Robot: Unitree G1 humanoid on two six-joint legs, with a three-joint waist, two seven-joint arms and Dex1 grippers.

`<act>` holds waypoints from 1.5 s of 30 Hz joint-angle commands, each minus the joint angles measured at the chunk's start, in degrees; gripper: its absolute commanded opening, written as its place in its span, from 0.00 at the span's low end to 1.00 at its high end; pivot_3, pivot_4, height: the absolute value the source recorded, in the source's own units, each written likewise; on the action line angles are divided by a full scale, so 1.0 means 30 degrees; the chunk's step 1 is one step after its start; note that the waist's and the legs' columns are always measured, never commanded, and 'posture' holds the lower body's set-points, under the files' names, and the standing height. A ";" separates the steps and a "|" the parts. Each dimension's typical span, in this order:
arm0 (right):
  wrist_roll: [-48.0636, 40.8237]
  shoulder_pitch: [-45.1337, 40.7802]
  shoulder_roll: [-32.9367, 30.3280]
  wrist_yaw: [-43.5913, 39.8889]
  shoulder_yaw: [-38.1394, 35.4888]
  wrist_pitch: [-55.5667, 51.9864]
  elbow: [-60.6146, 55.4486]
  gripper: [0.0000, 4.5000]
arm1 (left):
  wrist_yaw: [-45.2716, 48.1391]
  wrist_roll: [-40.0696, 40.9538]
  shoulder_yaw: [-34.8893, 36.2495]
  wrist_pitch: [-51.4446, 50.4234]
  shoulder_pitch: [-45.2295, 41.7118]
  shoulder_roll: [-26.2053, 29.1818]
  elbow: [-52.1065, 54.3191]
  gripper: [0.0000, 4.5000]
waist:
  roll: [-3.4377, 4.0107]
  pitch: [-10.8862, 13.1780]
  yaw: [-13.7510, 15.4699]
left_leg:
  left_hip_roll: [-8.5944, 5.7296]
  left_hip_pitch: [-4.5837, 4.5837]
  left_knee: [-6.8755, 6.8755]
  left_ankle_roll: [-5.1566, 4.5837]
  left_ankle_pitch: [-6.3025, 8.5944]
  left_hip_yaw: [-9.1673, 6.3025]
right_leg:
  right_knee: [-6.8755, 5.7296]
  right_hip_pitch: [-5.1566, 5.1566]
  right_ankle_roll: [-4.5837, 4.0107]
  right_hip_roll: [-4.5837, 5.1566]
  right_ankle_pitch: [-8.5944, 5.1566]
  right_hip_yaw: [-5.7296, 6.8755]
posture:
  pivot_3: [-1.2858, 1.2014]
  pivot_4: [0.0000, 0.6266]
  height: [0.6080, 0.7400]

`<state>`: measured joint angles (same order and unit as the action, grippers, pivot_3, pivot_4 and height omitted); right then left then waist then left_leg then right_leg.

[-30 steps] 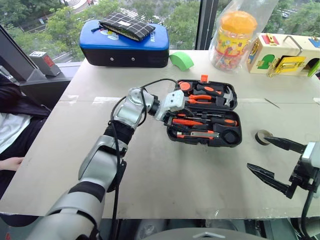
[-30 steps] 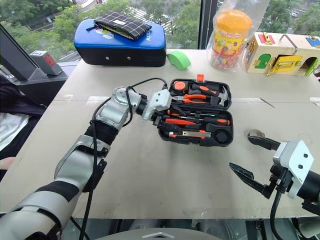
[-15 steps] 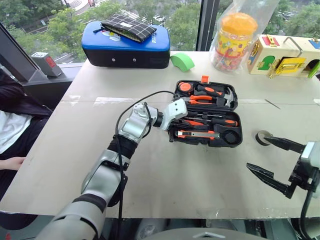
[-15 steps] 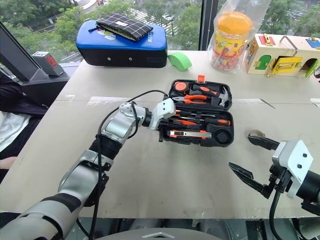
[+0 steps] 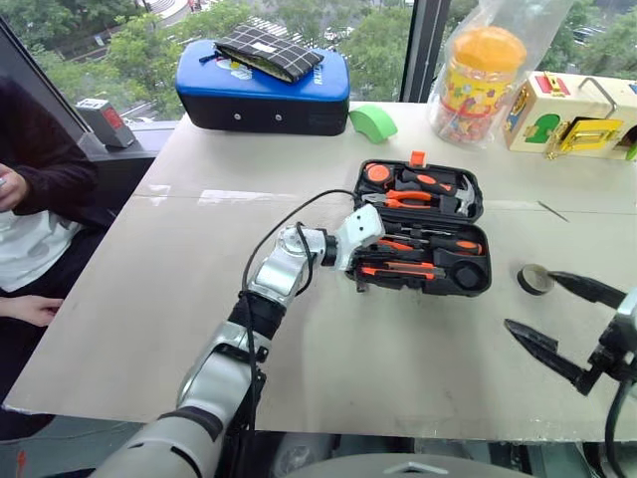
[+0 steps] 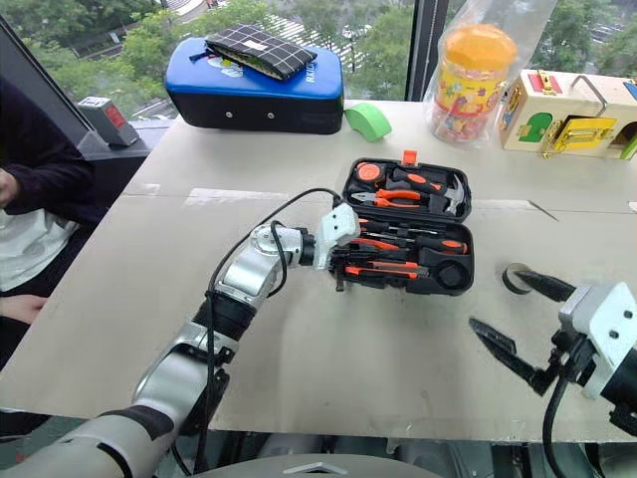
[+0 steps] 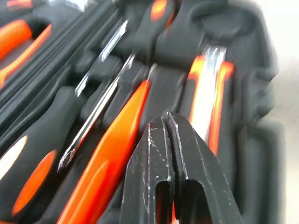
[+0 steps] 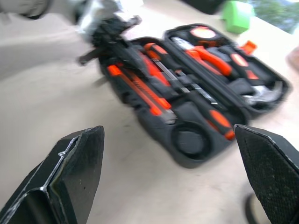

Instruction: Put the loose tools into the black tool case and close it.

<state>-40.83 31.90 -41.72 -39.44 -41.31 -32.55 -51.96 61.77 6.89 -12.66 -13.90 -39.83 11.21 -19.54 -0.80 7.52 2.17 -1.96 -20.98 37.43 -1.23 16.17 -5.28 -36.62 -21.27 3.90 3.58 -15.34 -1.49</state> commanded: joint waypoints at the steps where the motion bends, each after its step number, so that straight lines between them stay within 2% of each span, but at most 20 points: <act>1: 0.0585 -0.0922 -0.0175 0.1485 0.0292 -0.0598 0.0406 1.00 | -0.0140 0.2528 0.1379 -0.2475 -0.0051 -0.0010 0.3336 0.01 | 0.0009 -0.0005 -0.0040 | 0.0000 0.0005 -0.0001 0.0000 0.0000 0.0006 | -0.0003 -0.0003 0.0000 0.0000 0.0000 -0.0004 | 0.52 0.24 1.00; 2: 0.1167 -0.1122 -0.0288 0.1632 0.0400 -0.0491 0.0714 1.00 | -0.0043 0.3029 0.1301 -0.3362 0.0224 0.0093 0.4207 0.01 | 0.0017 -0.0010 -0.0127 | 0.0004 0.0017 -0.0009 0.0000 0.0000 0.0011 | -0.0004 0.0000 0.0001 -0.0002 -0.0001 -0.0005 | 0.52 0.24 1.00; 5: 0.1559 -0.2244 -0.2224 0.2744 0.1620 -0.3665 0.1676 1.00 | 0.1139 0.4223 0.1085 -0.5029 0.1629 0.1824 0.6887 0.19 | 0.0095 -0.0050 -0.0573 | 0.0014 0.0048 -0.0046 0.0008 -0.0004 0.0031 | -0.0009 -0.0001 0.0000 -0.0015 -0.0004 -0.0021 | 0.52 0.24 1.00; 7: 0.1076 -0.3274 -0.3265 0.2611 0.2444 -0.5191 0.2772 0.89 | 0.1650 0.5062 0.0887 -0.5948 0.2359 0.2663 0.8467 0.40 | 0.0086 -0.0035 -0.0690 | 0.0023 0.0073 -0.0068 0.0015 -0.0008 0.0058 | -0.0011 -0.0002 -0.0004 -0.0031 -0.0004 -0.0050 | 0.52 0.24 1.00; 9: 0.1505 -0.4309 -0.4001 0.2424 0.3651 -0.5555 0.3729 0.73 | 0.2231 0.5821 0.0594 -0.6481 0.2820 0.3234 0.9764 0.60 | 0.0088 -0.0020 -0.0742 | 0.0039 0.0070 -0.0057 0.0004 -0.0003 0.0048 | -0.0017 -0.0003 -0.0009 -0.0047 -0.0004 -0.0042 | 0.52 0.24 1.00; 15: 0.3274 -0.8651 -0.5446 0.2392 0.7832 -0.6379 0.7591 0.73 | 0.2975 0.7013 0.0099 -0.6342 0.4010 0.4349 1.2326 0.60 | 0.0098 -0.0005 -0.0545 | 0.0018 0.0062 -0.0038 0.0001 0.0000 0.0065 | 0.0021 0.0023 -0.0010 -0.0015 -0.0003 -0.0047 | 0.52 0.24 1.00; 23: 0.5133 -1.3538 -0.5737 0.1787 1.2401 -0.7956 1.2019 0.73 | 0.0952 0.7208 0.0143 -0.6130 0.4977 0.4083 1.3836 0.60 | 0.0115 0.0007 -0.0475 | 0.0019 0.0028 -0.0070 0.0008 -0.0003 0.0040 | 0.0088 0.0012 -0.0011 -0.0009 -0.0002 -0.0021 | 0.52 0.24 1.00; 28: 0.6107 -1.5117 -0.5625 0.0737 1.4205 -0.7571 1.3528 0.21 | -0.0032 0.7139 0.0396 -0.5891 0.5539 0.4252 1.4066 0.62 | 0.0120 0.0009 -0.0483 | 0.0017 0.0017 -0.0082 0.0025 -0.0013 0.0047 | 0.0109 0.0002 -0.0011 -0.0002 0.0000 -0.0027 | 0.52 0.24 1.00; 29: 0.6226 -1.5306 -0.5615 0.0533 1.4374 -0.7475 1.3651 0.08 | -0.0145 0.7100 0.0397 -0.5805 0.5592 0.4289 1.4009 0.62 | 0.0123 0.0010 -0.0482 | 0.0018 0.0017 -0.0084 0.0025 -0.0014 0.0046 | 0.0108 0.0000 -0.0011 -0.0004 0.0001 -0.0025 | 0.52 0.24 1.00; 30: 0.6302 -1.5432 -0.5669 0.0307 1.4456 -0.7394 1.3654 0.03 | -0.0243 0.7018 0.0355 -0.5678 0.5705 0.4343 1.3979 0.62 | 0.0123 0.0010 -0.0488 | 0.0019 0.0016 -0.0084 0.0022 -0.0012 0.0046 | 0.0108 -0.0001 -0.0010 -0.0004 0.0001 -0.0025 | 0.52 0.24 1.00; 34: 0.6082 -1.5309 -0.6535 -0.1128 1.3865 -0.7252 1.2474 0.03 | -0.0582 0.7149 0.0430 -0.5582 0.6338 0.4636 1.4245 0.62 | 0.0141 0.0018 -0.0472 | 0.0015 0.0014 -0.0082 0.0007 -0.0002 0.0054 | 0.0109 -0.0002 -0.0010 0.0000 0.0001 -0.0029 | 0.52 0.24 1.00; 38: 0.4158 -1.6008 -0.6983 -0.2639 1.3016 -0.8477 0.9629 0.03 | -0.0615 0.7331 0.0853 -0.5524 0.7225 0.5368 1.4603 0.62 | 0.0164 0.0031 -0.0492 | 0.0022 0.0003 -0.0088 0.0003 0.0000 0.0045 | 0.0108 -0.0017 -0.0008 -0.0001 0.0002 -0.0022 | 0.52 0.24 1.00; 41: 0.3447 -1.8098 -0.6321 -0.2511 1.4242 -0.9963 0.7844 0.03 | -0.0591 0.7422 0.1256 -0.5345 0.8059 0.6105 1.4959 0.62 | 0.0197 0.0047 -0.0828 | 0.0040 0.0007 -0.0115 0.0001 0.0003 0.0069 | 0.0102 -0.0043 -0.0011 0.0001 0.0004 -0.0055 | 0.52 0.24 1.00; 45: 0.4765 -2.0002 -0.5345 -0.2137 1.6867 -0.9566 0.8094 0.03 | -0.0809 0.7513 0.1353 -0.5242 0.8290 0.6431 1.5173 0.62 | 0.0161 0.0056 -0.0760 | 0.0049 -0.0016 -0.0109 0.0002 0.0003 0.0019 | 0.0099 -0.0054 -0.0014 0.0009 0.0004 0.0008 | 0.52 0.24 1.00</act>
<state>-29.00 -26.69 -58.22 -46.47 6.65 -62.35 -28.13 59.65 28.49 -9.47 -30.84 -14.86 30.10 23.39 -0.32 7.69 -0.11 -1.85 -21.07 37.10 -1.22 16.18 -5.25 -36.30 -21.44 3.86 3.61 -15.33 -1.44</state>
